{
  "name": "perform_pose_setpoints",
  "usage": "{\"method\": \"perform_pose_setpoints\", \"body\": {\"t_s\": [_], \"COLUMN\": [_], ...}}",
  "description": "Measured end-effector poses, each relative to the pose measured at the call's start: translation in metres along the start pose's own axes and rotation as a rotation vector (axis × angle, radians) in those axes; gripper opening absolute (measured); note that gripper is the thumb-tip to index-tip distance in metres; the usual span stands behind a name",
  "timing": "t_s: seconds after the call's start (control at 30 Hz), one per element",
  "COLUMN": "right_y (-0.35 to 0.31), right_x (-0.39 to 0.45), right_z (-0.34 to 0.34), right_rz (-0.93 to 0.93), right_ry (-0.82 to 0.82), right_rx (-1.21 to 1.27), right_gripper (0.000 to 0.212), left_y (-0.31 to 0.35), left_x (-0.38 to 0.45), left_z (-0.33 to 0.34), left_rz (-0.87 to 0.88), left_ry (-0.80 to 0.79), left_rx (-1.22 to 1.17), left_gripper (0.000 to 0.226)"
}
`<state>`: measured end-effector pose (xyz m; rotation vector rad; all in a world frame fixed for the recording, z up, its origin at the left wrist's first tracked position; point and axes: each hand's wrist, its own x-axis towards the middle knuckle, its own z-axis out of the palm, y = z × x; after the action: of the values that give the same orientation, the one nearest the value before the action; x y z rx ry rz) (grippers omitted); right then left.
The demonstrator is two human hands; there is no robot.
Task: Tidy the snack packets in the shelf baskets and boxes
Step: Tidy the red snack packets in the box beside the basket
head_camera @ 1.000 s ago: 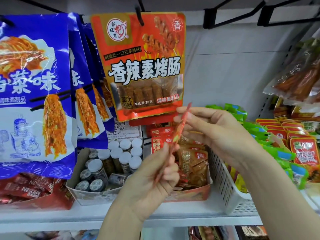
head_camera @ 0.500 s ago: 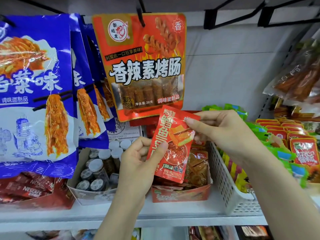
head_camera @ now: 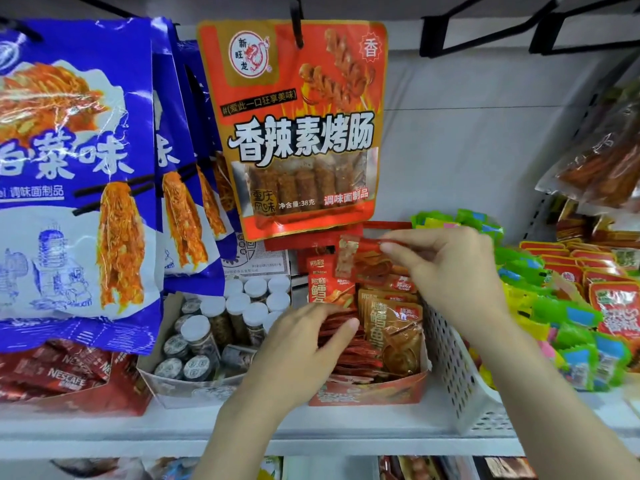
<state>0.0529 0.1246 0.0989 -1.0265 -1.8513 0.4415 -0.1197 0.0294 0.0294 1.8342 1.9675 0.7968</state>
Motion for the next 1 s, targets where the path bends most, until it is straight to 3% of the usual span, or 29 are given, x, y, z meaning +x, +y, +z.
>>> {"method": "perform_pose_setpoints", "body": {"t_s": [0.4, 0.73, 0.9, 0.93, 1.0], "right_y": [0.017, 0.031, 0.027, 0.026, 0.023], "right_x": [-0.01, -0.007, 0.005, 0.007, 0.009], "right_z": [0.054, 0.066, 0.049, 0.048, 0.05], "right_rz": [-0.076, 0.025, 0.04, 0.036, 0.044], "right_ry": [-0.227, -0.643, -0.944, -0.927, -0.73], "right_rx": [-0.063, -0.258, -0.239, -0.253, -0.258], "right_gripper": [0.012, 0.029, 0.046, 0.047, 0.045], "left_y": [-0.009, -0.02, -0.019, -0.019, -0.02], "left_x": [-0.004, -0.006, -0.005, -0.004, -0.004], "left_z": [-0.005, -0.014, -0.01, -0.01, -0.01], "left_rz": [0.042, 0.049, 0.077, 0.078, 0.077], "left_ry": [0.023, 0.177, -0.027, -0.057, -0.088], "left_rx": [-0.029, -0.021, -0.027, -0.013, 0.019], "left_gripper": [0.05, 0.036, 0.051, 0.051, 0.051]}}
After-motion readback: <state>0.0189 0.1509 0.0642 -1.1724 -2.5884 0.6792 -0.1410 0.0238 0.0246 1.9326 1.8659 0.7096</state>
